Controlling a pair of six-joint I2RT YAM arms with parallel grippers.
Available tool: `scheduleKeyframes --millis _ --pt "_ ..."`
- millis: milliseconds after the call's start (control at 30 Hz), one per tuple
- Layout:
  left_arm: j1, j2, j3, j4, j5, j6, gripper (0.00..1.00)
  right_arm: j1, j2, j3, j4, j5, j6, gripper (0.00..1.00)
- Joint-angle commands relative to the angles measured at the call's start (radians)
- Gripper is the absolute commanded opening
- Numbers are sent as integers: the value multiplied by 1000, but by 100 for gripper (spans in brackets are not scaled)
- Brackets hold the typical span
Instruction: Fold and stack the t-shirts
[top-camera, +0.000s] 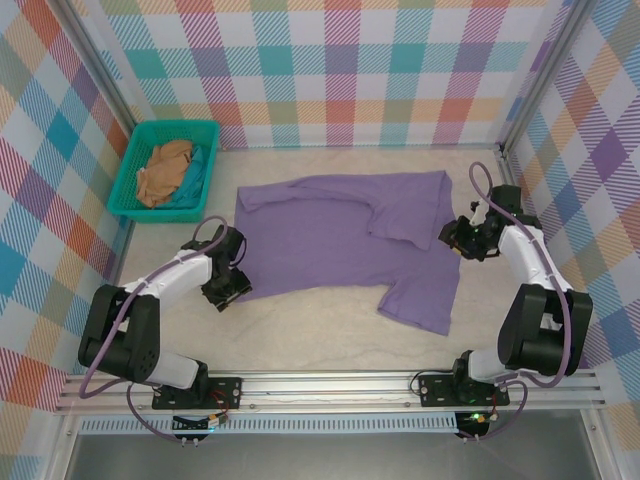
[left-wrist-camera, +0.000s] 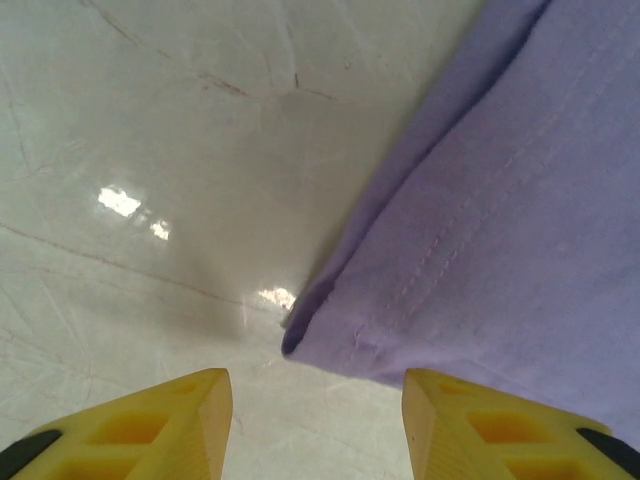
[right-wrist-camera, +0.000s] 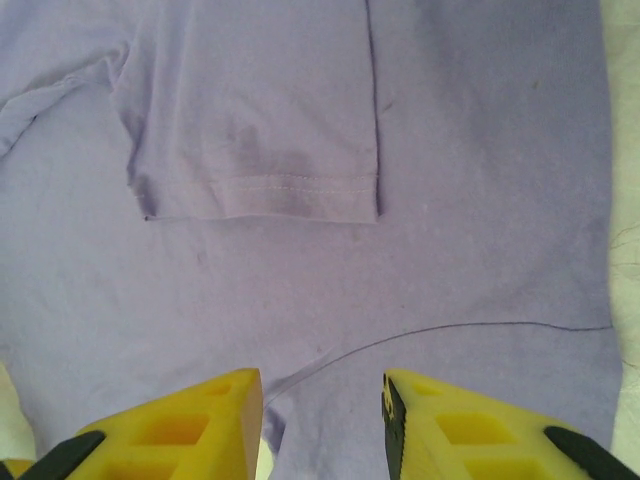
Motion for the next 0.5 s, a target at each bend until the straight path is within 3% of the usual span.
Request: scheduleKeyframes --millis 0,200,467 --pt "11 26 -15 57 8 -40 47 4 -18 24 -33 -39 -37 37" --pt "25 112 -12 121 17 -35 43 4 -3 18 -21 -55 -35 37" --pt "42 209 30 157 24 1 26 4 -16 37 -42 -55 -53 37"
